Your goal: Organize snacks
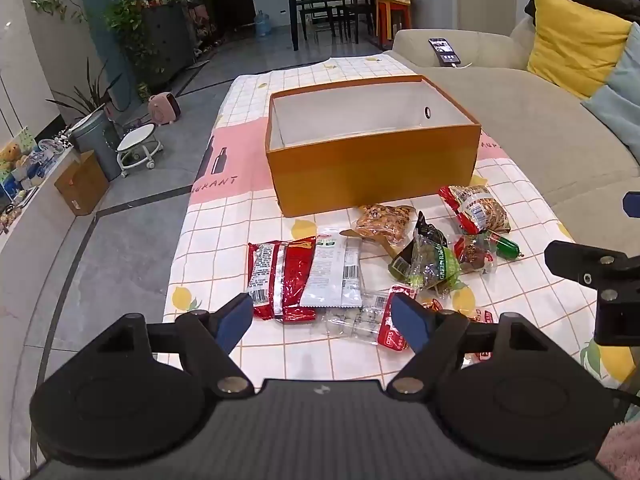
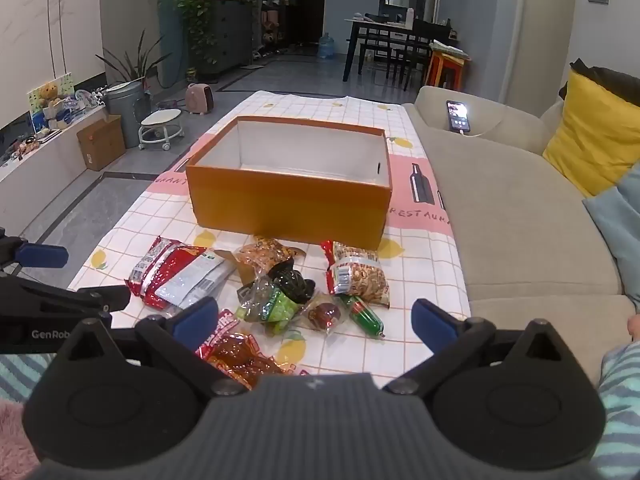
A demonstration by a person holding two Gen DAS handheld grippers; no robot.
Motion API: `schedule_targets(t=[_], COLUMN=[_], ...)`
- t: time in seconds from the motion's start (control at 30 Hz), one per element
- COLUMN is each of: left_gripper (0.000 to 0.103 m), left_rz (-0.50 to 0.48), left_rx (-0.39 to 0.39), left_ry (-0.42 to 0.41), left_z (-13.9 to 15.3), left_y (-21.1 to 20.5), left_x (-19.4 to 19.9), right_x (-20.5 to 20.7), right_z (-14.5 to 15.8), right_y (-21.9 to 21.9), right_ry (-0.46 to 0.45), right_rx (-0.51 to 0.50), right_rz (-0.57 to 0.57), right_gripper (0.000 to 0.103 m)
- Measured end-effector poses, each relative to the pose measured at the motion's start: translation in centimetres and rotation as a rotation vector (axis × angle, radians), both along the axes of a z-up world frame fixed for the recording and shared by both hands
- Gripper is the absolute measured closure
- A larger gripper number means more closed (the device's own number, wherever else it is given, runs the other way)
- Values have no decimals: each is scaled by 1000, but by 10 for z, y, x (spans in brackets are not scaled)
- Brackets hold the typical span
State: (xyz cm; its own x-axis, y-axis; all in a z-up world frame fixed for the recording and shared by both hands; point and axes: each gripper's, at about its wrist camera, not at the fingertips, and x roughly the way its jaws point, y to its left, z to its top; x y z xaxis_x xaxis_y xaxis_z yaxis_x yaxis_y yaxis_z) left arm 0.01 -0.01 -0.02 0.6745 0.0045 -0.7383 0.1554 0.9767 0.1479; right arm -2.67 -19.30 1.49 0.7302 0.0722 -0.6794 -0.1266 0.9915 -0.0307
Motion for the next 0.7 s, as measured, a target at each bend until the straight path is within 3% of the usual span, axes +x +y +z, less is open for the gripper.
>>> schedule_targets(t=[0.7], left_gripper=[15], left_rz=[2], left_rx=[-32], left_ry=[0], left_z=[2], left_y=[4], left_x=[-1], right_x=[3], right_z=[-3], right_y=[4], right_ry=[-13], right_rx=[-13], right_rz=[-1], right_gripper=[4])
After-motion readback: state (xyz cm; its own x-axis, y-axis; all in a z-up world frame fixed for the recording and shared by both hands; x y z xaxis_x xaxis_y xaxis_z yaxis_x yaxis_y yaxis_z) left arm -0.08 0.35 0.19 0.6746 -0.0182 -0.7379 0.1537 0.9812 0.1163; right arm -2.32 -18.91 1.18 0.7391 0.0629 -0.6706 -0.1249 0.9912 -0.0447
